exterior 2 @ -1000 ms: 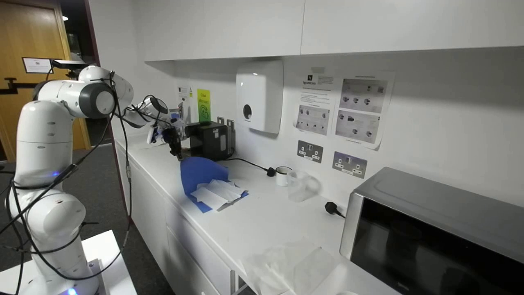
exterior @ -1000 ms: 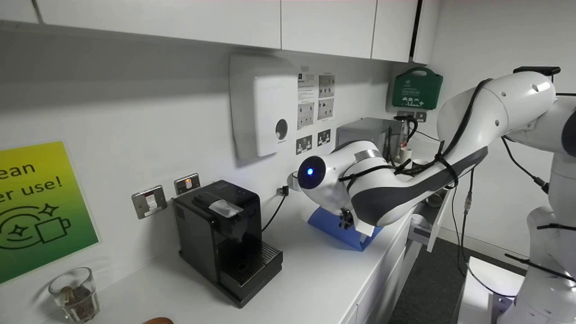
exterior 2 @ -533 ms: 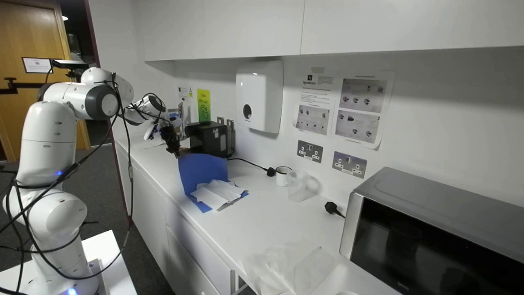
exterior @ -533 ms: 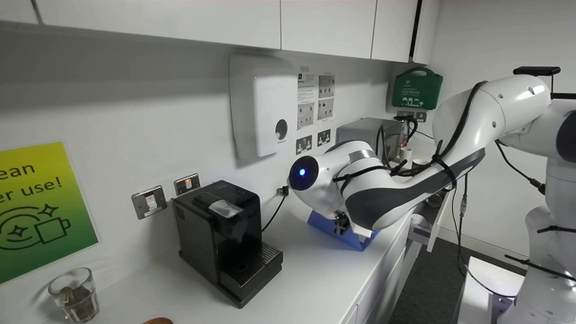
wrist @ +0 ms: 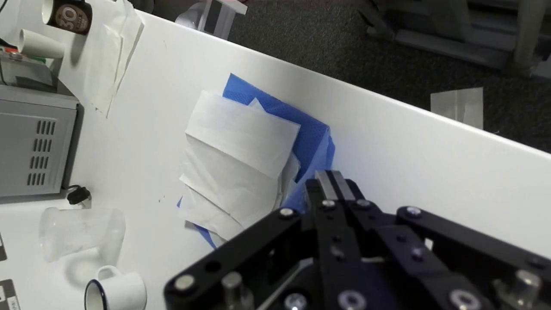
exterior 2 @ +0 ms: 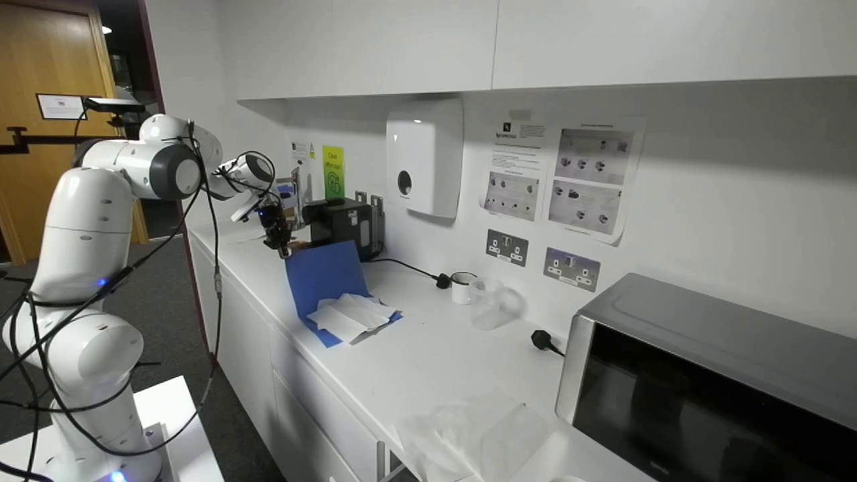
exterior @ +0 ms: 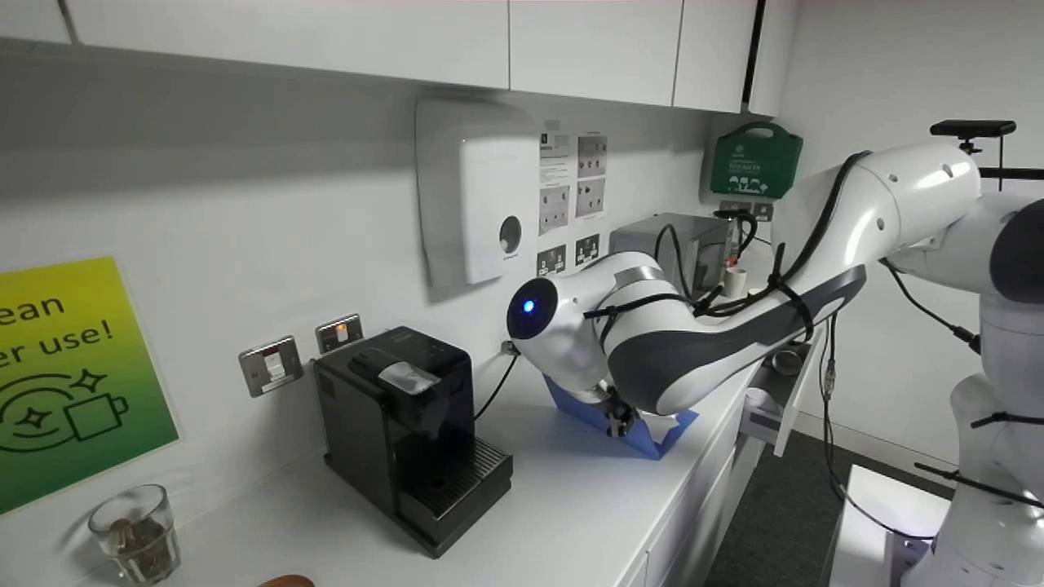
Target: Unfold the blue towel
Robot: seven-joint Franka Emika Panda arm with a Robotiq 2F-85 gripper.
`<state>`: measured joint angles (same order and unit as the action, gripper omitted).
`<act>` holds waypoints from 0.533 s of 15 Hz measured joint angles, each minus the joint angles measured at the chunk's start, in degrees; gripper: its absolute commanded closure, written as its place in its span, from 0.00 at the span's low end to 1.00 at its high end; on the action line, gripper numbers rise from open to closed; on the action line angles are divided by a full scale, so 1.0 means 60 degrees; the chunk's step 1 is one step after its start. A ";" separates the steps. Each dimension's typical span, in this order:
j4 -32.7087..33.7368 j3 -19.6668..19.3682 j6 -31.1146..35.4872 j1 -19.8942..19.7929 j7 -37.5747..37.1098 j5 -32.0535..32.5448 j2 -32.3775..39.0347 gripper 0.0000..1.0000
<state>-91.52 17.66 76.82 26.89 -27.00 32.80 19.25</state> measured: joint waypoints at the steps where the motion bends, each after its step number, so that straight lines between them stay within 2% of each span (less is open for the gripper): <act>1: 0.0122 -0.0021 -0.0104 0.0005 0.0137 -0.0012 0.0099 1.00; 8: 0.0295 -0.0109 -0.0218 0.0061 0.0194 -0.0011 0.0296 0.99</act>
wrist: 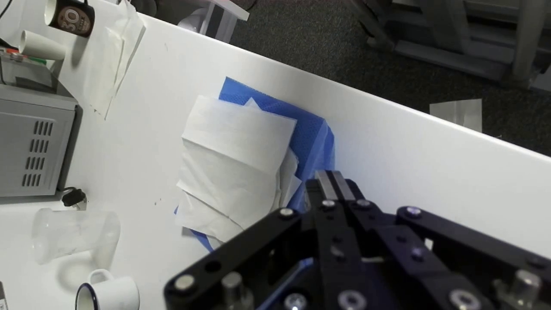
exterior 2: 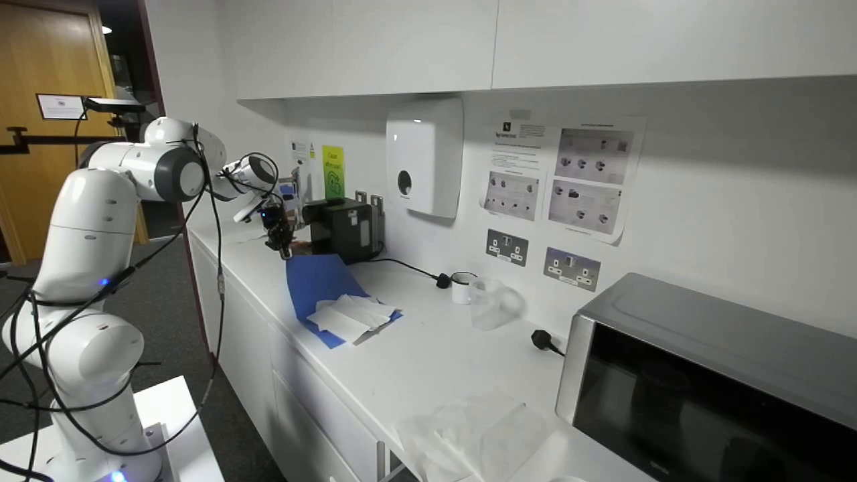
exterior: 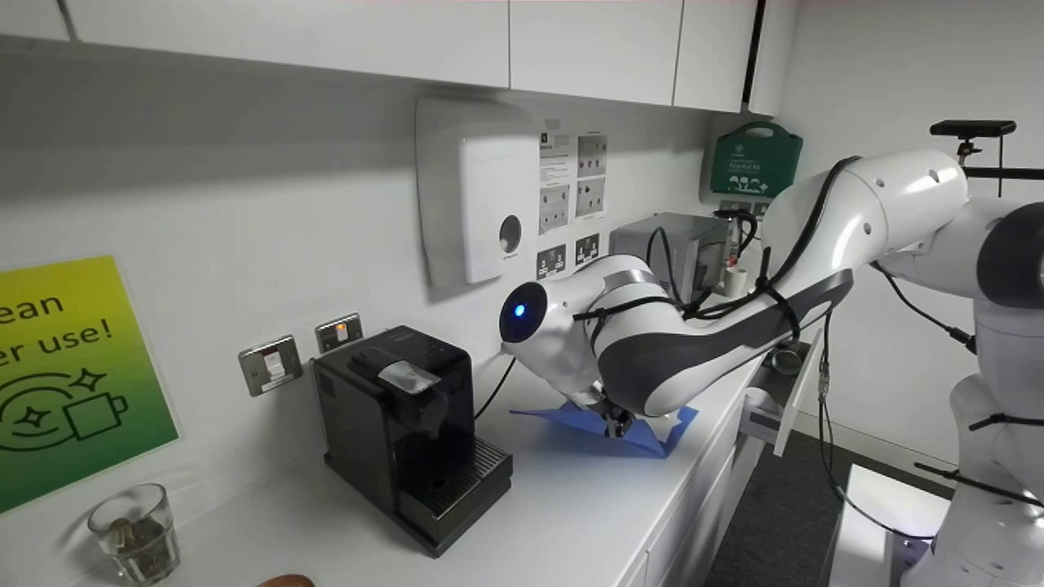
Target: Unfold the blue towel
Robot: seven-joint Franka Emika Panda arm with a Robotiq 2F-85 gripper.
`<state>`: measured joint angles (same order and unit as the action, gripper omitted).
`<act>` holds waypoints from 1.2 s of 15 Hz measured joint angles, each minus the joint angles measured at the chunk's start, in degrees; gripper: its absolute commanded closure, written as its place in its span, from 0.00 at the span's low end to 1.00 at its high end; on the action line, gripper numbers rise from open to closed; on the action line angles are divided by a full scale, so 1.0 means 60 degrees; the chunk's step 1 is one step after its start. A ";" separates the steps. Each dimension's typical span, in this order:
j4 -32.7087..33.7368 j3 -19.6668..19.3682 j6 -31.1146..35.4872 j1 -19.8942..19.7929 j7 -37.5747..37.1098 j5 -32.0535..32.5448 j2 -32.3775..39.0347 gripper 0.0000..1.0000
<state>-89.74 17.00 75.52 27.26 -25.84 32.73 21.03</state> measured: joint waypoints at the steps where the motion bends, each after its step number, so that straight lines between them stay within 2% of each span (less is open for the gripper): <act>1: 0.0000 0.0000 0.0000 0.0004 0.0000 0.0000 0.0000 1.00; 9: 0.0151 -0.0004 0.0369 0.0211 -0.0021 0.0047 0.0333 1.00; 10: 0.0257 -0.0006 0.0368 0.0301 -0.0018 0.0064 0.0475 0.74; 12: 0.0491 -0.0030 0.0361 0.0484 -0.0014 0.0094 0.0756 0.66; 18: 0.1071 -0.0187 0.0342 0.0887 -0.0005 0.0098 0.1286 0.20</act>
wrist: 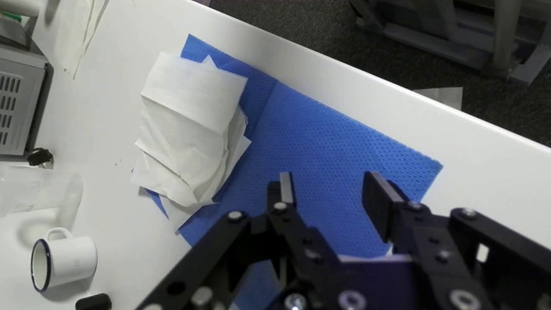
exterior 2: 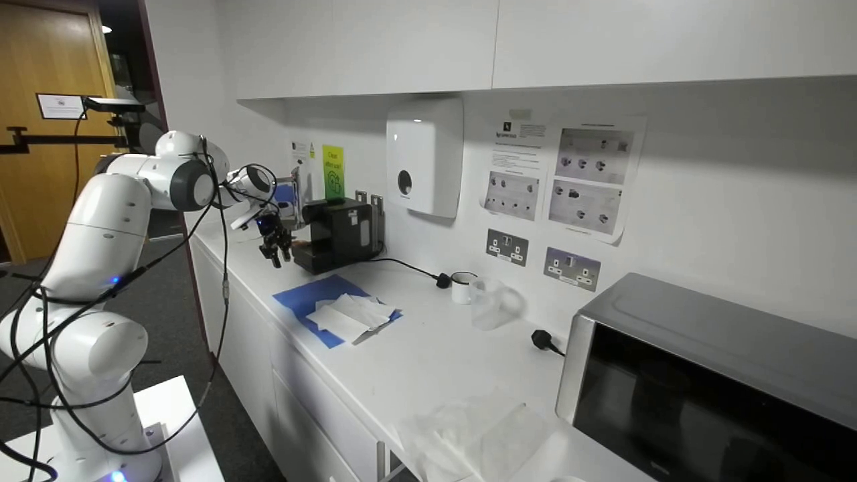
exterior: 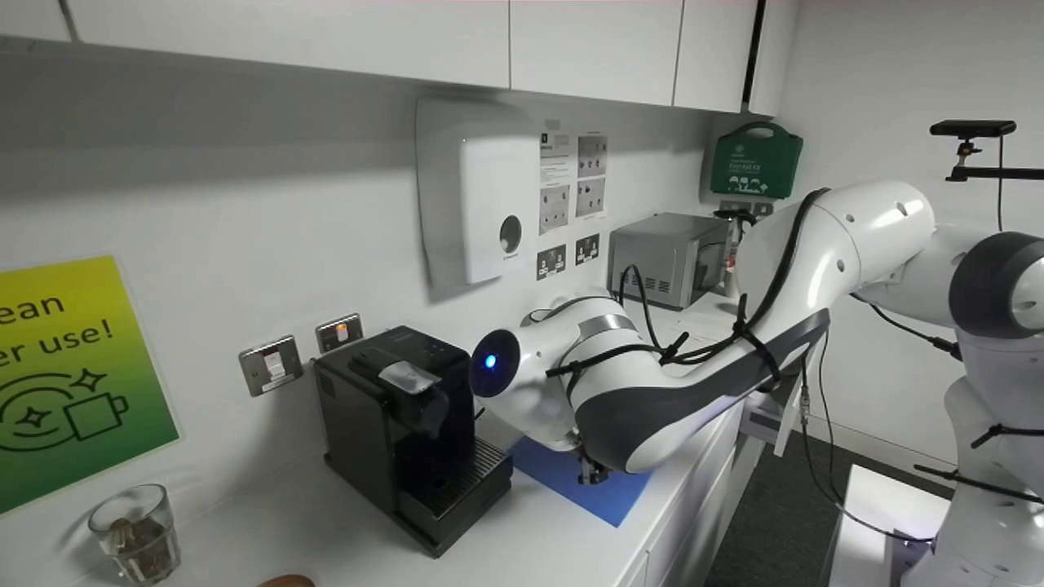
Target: Unfold the blue towel
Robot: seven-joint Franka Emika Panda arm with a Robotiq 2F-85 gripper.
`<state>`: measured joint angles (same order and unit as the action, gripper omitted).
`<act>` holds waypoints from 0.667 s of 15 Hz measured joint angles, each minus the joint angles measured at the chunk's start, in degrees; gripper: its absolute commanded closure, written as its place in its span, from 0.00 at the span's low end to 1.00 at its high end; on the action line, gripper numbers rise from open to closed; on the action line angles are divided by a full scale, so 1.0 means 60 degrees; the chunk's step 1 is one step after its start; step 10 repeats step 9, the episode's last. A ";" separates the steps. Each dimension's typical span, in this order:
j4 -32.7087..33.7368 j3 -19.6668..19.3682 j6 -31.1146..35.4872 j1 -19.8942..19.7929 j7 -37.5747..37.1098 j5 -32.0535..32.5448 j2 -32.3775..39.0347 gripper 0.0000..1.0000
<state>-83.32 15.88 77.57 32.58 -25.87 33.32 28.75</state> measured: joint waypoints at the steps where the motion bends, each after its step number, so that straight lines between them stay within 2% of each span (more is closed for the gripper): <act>1: 0.0047 -0.0029 0.0000 0.0056 -0.0001 0.0000 0.0004 0.12; 3: 0.0098 -0.0077 0.0000 0.0151 -0.0037 0.0000 -0.0056 0.01; 10: -0.0551 -0.0055 0.0009 0.0402 -0.1009 -0.0057 -0.1367 0.00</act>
